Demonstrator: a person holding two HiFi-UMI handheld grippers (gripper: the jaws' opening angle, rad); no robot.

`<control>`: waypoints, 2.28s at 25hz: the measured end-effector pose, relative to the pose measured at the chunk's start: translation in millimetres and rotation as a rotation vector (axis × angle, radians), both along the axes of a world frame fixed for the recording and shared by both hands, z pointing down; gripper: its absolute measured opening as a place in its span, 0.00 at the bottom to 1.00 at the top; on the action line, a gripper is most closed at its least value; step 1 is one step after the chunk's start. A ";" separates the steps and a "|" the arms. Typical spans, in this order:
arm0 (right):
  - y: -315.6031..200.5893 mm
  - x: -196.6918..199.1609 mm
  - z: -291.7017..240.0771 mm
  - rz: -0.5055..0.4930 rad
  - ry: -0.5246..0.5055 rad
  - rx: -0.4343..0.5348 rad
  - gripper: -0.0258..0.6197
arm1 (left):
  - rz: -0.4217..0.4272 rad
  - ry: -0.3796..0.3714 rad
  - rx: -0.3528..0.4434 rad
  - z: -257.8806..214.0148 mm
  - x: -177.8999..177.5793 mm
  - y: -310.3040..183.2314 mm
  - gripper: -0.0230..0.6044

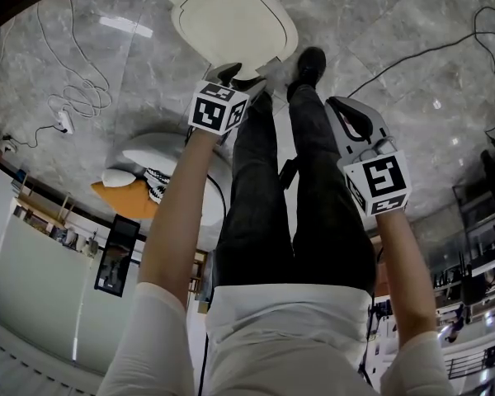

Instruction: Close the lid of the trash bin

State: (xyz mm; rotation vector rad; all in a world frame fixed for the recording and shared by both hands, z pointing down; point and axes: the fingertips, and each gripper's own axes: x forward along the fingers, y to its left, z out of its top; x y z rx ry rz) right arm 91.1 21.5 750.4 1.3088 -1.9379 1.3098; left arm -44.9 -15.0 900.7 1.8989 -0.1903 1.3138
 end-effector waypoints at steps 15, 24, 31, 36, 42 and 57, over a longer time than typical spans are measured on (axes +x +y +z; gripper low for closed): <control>-0.6 4.1 -5.6 -0.004 -0.001 0.023 0.09 | -0.018 -0.006 -0.013 -5.8 1.6 0.7 0.49; -23.0 19.7 -52.8 -0.030 0.037 0.093 0.09 | -0.064 0.044 0.043 -70.7 15.9 -10.5 0.44; -28.7 28.4 -97.7 -0.033 0.076 0.140 0.09 | -0.107 0.100 0.101 -131.9 28.1 -18.6 0.36; -24.9 27.5 -135.7 -0.067 0.100 0.161 0.09 | -0.143 0.109 0.135 -180.0 21.0 -18.7 0.29; -23.2 32.1 -178.0 -0.128 0.126 0.199 0.09 | -0.203 0.131 0.205 -246.9 10.5 -17.8 0.23; -21.6 10.5 -262.3 -0.273 0.213 0.349 0.09 | -0.345 0.222 0.426 -368.6 -36.8 -10.4 0.13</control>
